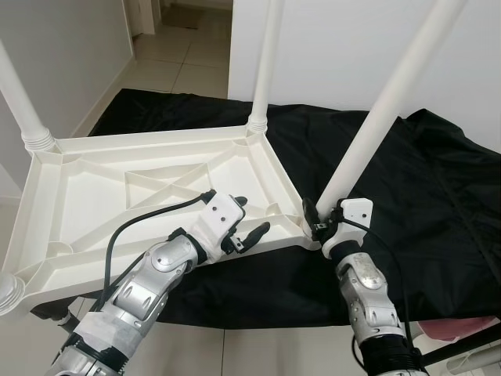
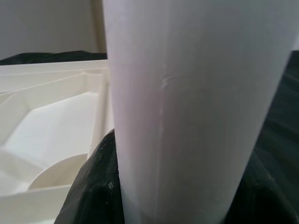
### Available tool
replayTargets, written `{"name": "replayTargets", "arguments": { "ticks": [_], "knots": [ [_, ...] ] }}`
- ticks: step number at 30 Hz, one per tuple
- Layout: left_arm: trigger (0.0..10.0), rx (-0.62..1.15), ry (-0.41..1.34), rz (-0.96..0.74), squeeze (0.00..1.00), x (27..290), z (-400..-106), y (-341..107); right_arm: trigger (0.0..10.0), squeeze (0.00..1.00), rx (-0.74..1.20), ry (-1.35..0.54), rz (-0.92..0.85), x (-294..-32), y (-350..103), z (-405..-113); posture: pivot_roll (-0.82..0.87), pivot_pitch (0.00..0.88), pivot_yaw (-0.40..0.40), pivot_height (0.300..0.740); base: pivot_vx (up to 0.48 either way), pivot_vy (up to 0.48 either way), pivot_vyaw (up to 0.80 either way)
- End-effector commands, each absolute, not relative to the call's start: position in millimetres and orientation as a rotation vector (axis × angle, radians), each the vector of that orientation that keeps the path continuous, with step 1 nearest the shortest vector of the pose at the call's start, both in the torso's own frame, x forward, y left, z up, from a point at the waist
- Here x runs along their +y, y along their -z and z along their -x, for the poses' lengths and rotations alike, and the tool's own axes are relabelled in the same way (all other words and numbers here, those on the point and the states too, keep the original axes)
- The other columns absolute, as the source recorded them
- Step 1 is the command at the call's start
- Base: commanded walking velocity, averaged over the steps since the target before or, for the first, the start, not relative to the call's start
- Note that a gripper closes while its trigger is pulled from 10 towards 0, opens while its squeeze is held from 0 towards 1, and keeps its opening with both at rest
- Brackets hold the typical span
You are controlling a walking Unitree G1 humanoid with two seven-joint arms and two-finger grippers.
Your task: Building children table
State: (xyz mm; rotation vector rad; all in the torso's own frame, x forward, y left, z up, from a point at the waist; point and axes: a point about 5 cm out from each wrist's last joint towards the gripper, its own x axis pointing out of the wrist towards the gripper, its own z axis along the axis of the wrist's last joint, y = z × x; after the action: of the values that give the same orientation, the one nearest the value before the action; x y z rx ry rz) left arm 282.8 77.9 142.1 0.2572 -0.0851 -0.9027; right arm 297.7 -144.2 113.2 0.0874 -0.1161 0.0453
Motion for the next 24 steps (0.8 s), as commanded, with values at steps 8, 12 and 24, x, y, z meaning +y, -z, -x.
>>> {"name": "replayTargets", "arguments": {
  "ticks": [8,12,24],
  "knots": [
    [10.0,-0.086,1.052,-0.256,0.00,68.3,-277.3,-142.9,10.0,0.00,-0.039,0.149,-0.135,-143.1,-106.0,-296.3,0.05,0.000,-0.101,0.740,0.000,0.000,0.00],
    [10.0,-0.086,1.056,-0.262,0.00,68.5,-277.4,-142.6,10.0,0.00,-0.033,0.138,-0.126,-143.0,-106.6,-295.1,0.05,0.000,-0.104,0.740,0.000,0.000,0.00],
    [10.0,-0.081,1.064,-0.275,0.00,70.3,-275.7,-141.1,10.0,0.69,-0.047,0.089,-0.096,-136.3,-110.9,-295.0,0.06,0.000,-0.099,0.740,0.000,0.000,0.00]
  ]
}}
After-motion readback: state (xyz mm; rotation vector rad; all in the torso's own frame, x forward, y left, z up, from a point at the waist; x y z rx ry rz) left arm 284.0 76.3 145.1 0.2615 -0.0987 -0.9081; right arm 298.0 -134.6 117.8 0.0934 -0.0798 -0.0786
